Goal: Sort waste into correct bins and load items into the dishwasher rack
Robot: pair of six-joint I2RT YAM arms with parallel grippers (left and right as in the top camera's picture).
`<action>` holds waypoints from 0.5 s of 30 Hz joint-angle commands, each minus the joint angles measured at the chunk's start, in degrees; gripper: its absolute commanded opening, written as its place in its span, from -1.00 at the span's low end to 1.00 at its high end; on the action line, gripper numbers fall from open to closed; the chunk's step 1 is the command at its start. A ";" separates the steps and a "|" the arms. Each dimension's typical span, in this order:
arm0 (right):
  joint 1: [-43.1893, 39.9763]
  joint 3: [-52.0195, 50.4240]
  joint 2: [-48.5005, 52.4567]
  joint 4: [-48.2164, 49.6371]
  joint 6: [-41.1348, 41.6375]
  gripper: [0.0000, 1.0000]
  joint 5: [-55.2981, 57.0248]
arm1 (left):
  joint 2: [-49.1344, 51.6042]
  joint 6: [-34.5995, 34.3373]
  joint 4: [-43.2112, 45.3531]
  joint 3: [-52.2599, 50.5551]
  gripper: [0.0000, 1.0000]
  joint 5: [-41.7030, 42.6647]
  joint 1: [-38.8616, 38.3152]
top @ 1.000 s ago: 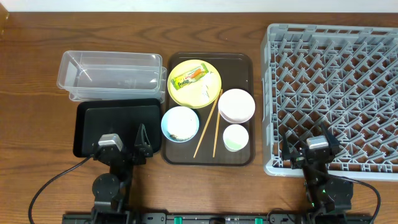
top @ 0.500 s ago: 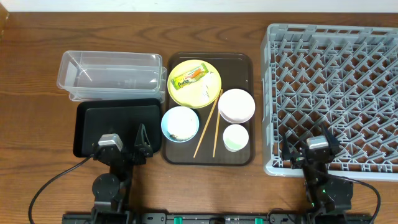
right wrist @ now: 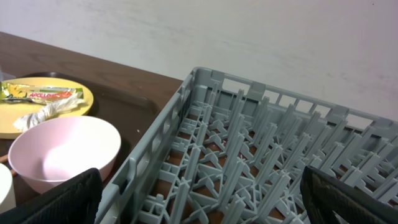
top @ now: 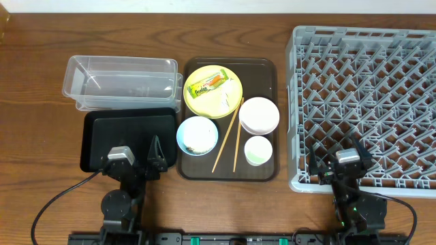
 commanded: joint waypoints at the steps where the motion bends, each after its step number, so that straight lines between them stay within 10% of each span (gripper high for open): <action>1: -0.44 -0.07 -0.31 -0.20 -0.76 0.99 -0.44 | -0.37 0.55 -2.38 -1.01 0.86 -0.74 0.35; 15: -0.44 -0.07 -0.31 0.02 2.73 0.99 0.70 | -0.31 0.52 -2.40 -1.01 0.86 -0.09 0.35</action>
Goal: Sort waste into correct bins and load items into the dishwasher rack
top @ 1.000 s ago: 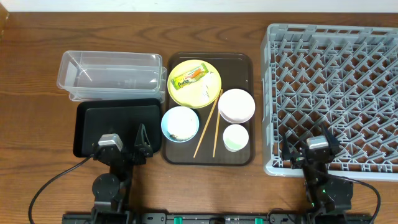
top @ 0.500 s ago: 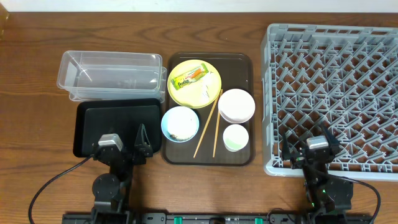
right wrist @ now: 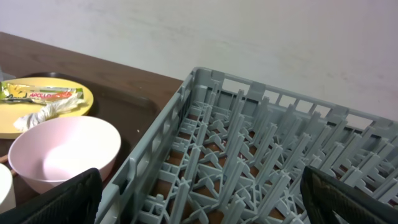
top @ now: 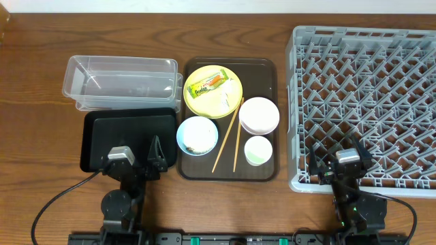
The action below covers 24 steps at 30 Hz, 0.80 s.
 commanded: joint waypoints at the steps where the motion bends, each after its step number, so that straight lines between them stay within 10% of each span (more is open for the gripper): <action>1: -0.44 -0.07 -0.31 -0.04 4.39 0.99 1.55 | -0.20 0.52 -2.38 -1.01 0.86 -0.33 0.35; 12: -0.44 4.63 3.15 -2.23 8.57 0.99 5.86 | 12.41 0.55 -6.80 8.87 0.86 -0.22 0.35; 24: -0.44 20.22 29.22 -4.42 8.59 0.99 5.68 | 44.92 0.59 -26.01 36.74 0.86 4.24 0.35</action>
